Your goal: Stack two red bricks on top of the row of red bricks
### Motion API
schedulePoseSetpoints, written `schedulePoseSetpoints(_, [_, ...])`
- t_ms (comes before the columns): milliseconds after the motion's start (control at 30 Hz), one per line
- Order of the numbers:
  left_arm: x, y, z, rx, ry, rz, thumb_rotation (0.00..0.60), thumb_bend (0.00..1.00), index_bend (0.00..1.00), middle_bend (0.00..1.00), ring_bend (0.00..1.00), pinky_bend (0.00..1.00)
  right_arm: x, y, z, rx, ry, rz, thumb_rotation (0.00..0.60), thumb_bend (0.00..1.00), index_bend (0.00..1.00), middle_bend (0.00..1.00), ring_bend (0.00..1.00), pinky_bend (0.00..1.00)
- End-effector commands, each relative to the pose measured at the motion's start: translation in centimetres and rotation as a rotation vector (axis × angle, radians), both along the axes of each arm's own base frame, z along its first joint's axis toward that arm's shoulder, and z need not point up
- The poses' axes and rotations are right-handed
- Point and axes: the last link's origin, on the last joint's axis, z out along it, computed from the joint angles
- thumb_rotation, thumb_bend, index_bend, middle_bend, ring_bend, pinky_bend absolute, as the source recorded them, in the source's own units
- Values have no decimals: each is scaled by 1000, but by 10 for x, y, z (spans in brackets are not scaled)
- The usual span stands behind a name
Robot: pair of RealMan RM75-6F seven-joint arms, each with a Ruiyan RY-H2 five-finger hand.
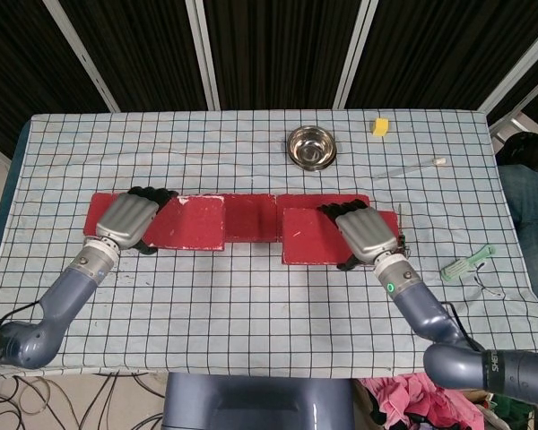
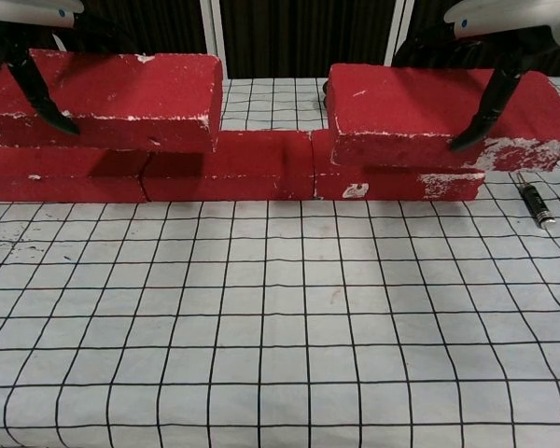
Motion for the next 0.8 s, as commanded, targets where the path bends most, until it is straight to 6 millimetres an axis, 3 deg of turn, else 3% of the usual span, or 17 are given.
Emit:
schedulePoseSetpoints(33, [2,15,2,15,5,4,600,185,177,201,150,264,10,-24,7,10,-17,-1,600,68,148,197,168,123])
schedulePoseSetpoints(367, [-9,48,-12,16,-19,44,600,185,177,199,147,262,19,-65,-16,75,-6,-24,600,69,148,197,168,123])
schedulePoseSetpoints(800, [-33,66,-34,-36,-63,87,600,184,179,194,139,255,25,-93,-55,151,34,-79,600,68,147,197,168,123])
